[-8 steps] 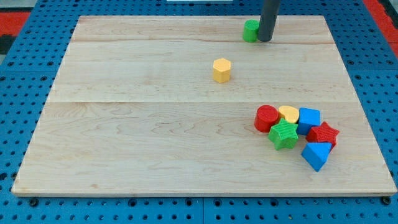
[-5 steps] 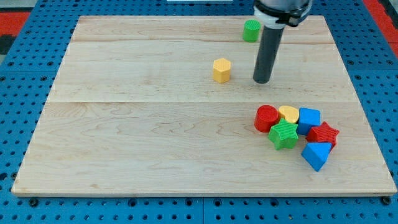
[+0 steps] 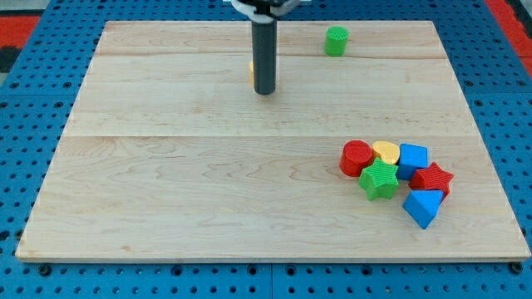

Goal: Place the yellow hexagon left to the green circle

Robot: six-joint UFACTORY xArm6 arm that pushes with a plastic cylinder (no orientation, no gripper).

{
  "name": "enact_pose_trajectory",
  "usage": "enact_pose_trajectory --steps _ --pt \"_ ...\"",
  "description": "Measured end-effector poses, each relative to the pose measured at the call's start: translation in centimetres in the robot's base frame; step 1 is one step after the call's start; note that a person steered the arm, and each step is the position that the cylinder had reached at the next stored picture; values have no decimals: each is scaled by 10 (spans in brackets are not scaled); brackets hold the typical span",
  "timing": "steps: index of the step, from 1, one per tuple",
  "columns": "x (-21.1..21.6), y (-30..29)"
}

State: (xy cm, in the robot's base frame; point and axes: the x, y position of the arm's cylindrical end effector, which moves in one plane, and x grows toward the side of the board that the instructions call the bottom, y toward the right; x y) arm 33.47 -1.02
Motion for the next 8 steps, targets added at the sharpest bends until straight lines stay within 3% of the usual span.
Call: enact_pose_trajectory --steps 1,4,5,6,7,8 --pt "-39 0" --pt "-79 -26" --pt "-79 4" --pt "-24 23" --pt "-2 144" --pt "-28 196"
